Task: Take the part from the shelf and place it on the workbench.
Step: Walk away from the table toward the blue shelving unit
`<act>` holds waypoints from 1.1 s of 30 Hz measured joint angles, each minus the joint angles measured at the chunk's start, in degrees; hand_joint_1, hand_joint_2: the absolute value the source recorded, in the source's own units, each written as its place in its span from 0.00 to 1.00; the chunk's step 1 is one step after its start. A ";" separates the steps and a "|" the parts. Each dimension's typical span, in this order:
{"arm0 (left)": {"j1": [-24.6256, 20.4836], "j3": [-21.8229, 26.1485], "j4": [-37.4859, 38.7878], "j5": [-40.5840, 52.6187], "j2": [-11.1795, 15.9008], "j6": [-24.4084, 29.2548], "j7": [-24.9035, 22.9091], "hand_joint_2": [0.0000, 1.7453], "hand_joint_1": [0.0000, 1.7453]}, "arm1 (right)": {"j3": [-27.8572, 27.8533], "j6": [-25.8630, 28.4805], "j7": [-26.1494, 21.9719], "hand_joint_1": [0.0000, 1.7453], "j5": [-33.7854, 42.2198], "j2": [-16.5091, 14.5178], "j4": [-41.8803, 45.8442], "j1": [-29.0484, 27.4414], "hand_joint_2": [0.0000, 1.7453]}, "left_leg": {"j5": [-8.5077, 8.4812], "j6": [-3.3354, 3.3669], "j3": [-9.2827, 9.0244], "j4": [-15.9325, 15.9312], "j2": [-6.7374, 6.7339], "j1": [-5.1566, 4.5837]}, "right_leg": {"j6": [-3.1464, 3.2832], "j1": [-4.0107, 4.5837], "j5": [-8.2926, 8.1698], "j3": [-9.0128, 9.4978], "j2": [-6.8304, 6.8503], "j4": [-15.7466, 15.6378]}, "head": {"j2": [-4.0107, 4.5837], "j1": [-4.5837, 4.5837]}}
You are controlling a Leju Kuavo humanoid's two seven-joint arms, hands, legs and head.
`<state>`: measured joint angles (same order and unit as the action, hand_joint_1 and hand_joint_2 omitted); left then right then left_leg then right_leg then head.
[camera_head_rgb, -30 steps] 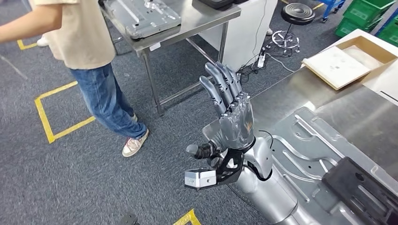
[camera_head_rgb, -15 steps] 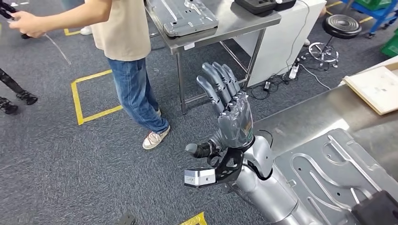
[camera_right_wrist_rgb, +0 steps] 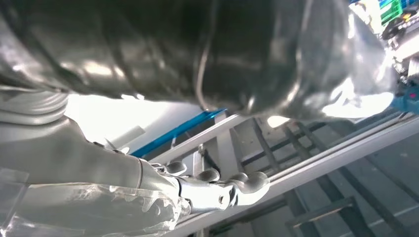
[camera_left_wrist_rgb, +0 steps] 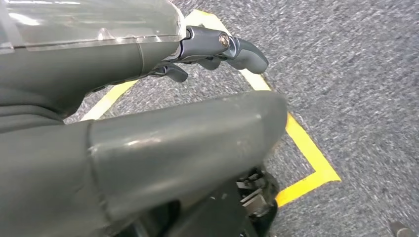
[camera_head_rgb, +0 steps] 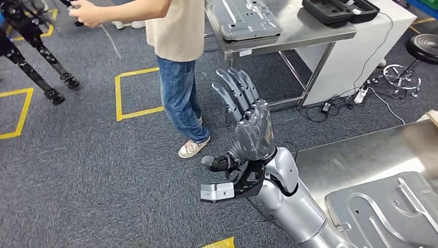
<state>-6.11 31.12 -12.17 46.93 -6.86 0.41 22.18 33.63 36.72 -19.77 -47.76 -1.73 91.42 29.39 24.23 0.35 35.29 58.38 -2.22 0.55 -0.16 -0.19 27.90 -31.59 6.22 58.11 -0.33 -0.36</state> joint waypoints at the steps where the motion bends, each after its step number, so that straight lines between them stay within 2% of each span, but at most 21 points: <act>1: 0.17 0.02 0.00 0.00 -0.05 0.00 0.01 0.00 0.00 | 0.01 0.00 0.00 0.00 0.00 -0.02 -0.02 0.02 0.00 | -0.11 0.32 -0.08 -0.22 0.55 0.09 | -0.29 -0.11 0.27 0.11 -0.10 0.15 | 0.00 -0.01; 3: 0.27 0.05 0.00 0.00 -0.15 0.01 0.02 0.00 0.00 | 0.01 0.01 0.01 0.00 0.01 -0.05 -0.03 0.05 0.00 | -0.37 1.12 -0.33 -0.70 1.58 0.36 | -0.75 -0.42 2.33 -0.88 -2.26 2.89 | 0.00 0.00; 5: 0.14 0.08 0.00 -0.01 -0.25 0.00 0.04 0.00 0.00 | 0.01 0.02 0.01 0.00 0.02 0.00 -0.14 -0.12 0.00 | -0.45 1.61 -0.36 -0.80 2.62 0.42 | -0.92 -0.59 5.96 -4.20 -5.11 9.89 | 0.00 0.01; 6: 0.09 0.10 0.00 -0.01 -0.28 -0.01 0.03 0.00 0.00 | 0.01 0.02 0.01 0.00 0.02 0.04 -0.25 -0.26 0.00 | -0.44 1.69 -0.33 -0.77 3.23 0.39 | -0.98 -0.59 7.28 -6.08 -5.74 13.54 | 0.00 0.01; 7: 0.11 0.13 0.00 -0.02 -0.30 -0.01 0.03 0.00 0.00 | 0.01 0.02 0.01 0.00 0.02 0.08 -0.39 -0.38 0.00 | -0.43 1.71 -0.33 -0.71 3.92 0.36 | -1.01 -0.58 7.63 -7.40 -6.02 15.82 | 0.00 0.01; 8: 0.16 0.16 0.00 -0.02 -0.31 -0.02 0.03 0.00 0.00 | 0.01 0.02 0.01 0.00 0.02 0.10 -0.50 -0.44 0.00 | -0.42 1.69 -0.33 -0.60 4.65 0.35 | -0.98 -0.59 6.84 -7.78 -6.16 16.07 | 0.00 0.01; 10: 0.21 0.22 0.00 -0.02 -0.37 -0.02 0.02 0.00 0.00 | 0.01 0.02 0.01 0.00 0.02 0.11 -0.60 -0.43 0.00 | -0.31 1.54 -0.33 -0.23 6.20 0.35 | -0.66 -0.66 2.58 -5.38 -6.99 10.13 | 0.00 0.01; 11: 0.20 0.24 0.00 -0.02 -0.46 -0.02 0.02 0.00 0.00 | 0.01 0.02 0.01 0.00 0.02 0.11 -0.61 -0.42 0.00 | -0.23 1.35 -0.25 -0.02 6.91 0.29 | -0.44 -0.73 0.89 -3.70 -8.18 6.33 | 0.00 0.00; 12: 0.15 0.25 0.00 -0.02 -0.55 -0.03 0.02 0.00 0.00 | 0.01 0.02 0.01 0.00 0.02 0.11 -0.61 -0.39 0.00 | -0.18 1.10 -0.10 0.18 7.58 0.27 | -0.29 -0.79 -0.22 -2.39 -9.23 3.31 | 0.00 0.00; 14: 0.16 0.30 0.00 -0.03 -0.67 -0.04 0.02 0.00 0.00 | 0.01 0.02 0.01 0.00 0.02 0.11 -0.62 -0.37 0.00 | -0.28 0.38 0.28 0.26 8.64 0.38 | -0.12 -0.68 -0.34 -1.58 -10.26 1.26 | 0.00 0.00; 16: 0.35 0.38 0.00 -0.04 -0.67 -0.04 0.02 0.00 0.00 | 0.01 0.02 0.01 0.00 0.02 0.09 -0.62 -0.31 0.00 | -0.46 -0.42 0.51 0.12 9.26 0.59 | 0.30 -0.68 -0.63 -1.30 -9.12 0.80 | 0.00 0.00; 18: 0.48 0.43 0.00 -0.03 -0.65 -0.04 0.02 0.00 0.00 | 0.02 0.01 0.01 0.00 0.02 0.03 -0.62 -0.24 0.00 | 0.74 -0.97 1.42 1.99 7.04 0.41 | 0.99 -0.92 -0.97 -0.85 -7.72 0.14 | 0.00 -0.06; 20: 0.36 0.44 0.00 -0.02 -0.65 -0.04 0.02 0.00 0.00 | 0.03 0.00 0.01 0.00 0.02 -0.02 -0.63 -0.27 0.00 | 4.03 -1.30 4.33 8.20 3.85 0.33 | 1.48 -0.82 -0.98 -0.68 -6.18 -0.08 | 0.00 -0.12; 22: 0.32 0.44 0.00 -0.02 -0.68 -0.06 0.02 0.00 0.00 | 0.03 0.00 0.01 0.00 0.02 -0.02 -0.70 -0.35 0.00 | 6.50 -1.57 7.46 14.75 2.82 0.50 | 1.69 -0.60 -0.79 -0.69 -4.54 0.04 | 0.00 -0.13; 23: 0.37 0.44 0.00 -0.02 -0.70 -0.06 0.02 0.00 0.00 | 0.03 0.00 0.01 0.00 0.02 -0.02 -0.74 -0.39 0.00 | 6.33 -1.64 7.84 15.62 2.65 0.56 | 1.69 -0.53 -0.66 -0.67 -3.78 0.12 | 0.00 -0.13; 25: 0.46 0.44 0.00 -0.02 -0.70 -0.06 0.02 0.00 0.00 | 0.03 0.00 0.00 0.00 0.02 -0.03 -0.80 -0.37 0.00 | 3.36 -1.50 5.24 10.95 2.06 0.58 | 1.54 -0.48 -0.33 -0.53 -2.45 0.34 | 0.00 -0.13; 27: 0.39 0.44 0.00 -0.02 -0.69 -0.06 0.03 0.00 0.00 | 0.03 0.00 0.01 0.00 0.02 -0.04 -0.80 -0.33 0.00 | 0.90 -0.84 1.23 3.42 -0.18 0.17 | 1.17 -0.30 0.09 -0.30 -1.32 0.55 | 0.00 -0.12; 29: 0.30 0.45 0.00 -0.02 -0.68 -0.06 0.03 0.00 0.00 | 0.03 0.01 0.01 0.00 0.02 -0.04 -0.80 -0.30 0.00 | 0.50 -0.05 -0.24 0.33 -1.37 -0.35 | 0.66 -0.04 0.31 -0.15 -0.39 0.58 | 0.00 -0.13; 31: 0.36 0.47 0.00 -0.02 -0.68 -0.06 0.03 0.00 0.00 | 0.03 0.01 -0.01 0.00 0.01 -0.06 -0.79 -0.26 0.00 | 0.25 0.56 -0.20 0.09 -0.15 -0.34 | 0.13 0.05 0.43 0.08 0.51 0.37 | 0.00 -0.13; 32: 0.42 0.48 0.00 -0.02 -0.69 -0.06 0.03 0.00 0.00 | 0.03 0.01 0.00 0.00 0.01 -0.08 -0.79 -0.21 0.00 | 0.08 0.87 -0.33 -0.24 0.48 -0.22 | -0.15 -0.02 0.82 0.16 0.16 0.61 | 0.00 -0.12; 33: 0.43 0.48 0.00 -0.02 -0.71 -0.06 0.03 0.00 0.00 | 0.03 0.02 0.00 0.00 0.02 -0.09 -0.78 -0.14 0.00 | -0.12 1.20 -0.49 -0.58 1.06 -0.05 | -0.39 -0.15 1.76 -0.20 -0.93 1.76 | 0.00 -0.12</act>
<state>-5.68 31.61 -12.17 46.90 -7.56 0.35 22.22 33.66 36.74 -19.77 -47.74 -1.83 90.64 29.25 24.11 1.55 34.80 57.80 -1.17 0.50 -0.55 -0.35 29.66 -31.79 5.28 59.86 -0.33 -0.47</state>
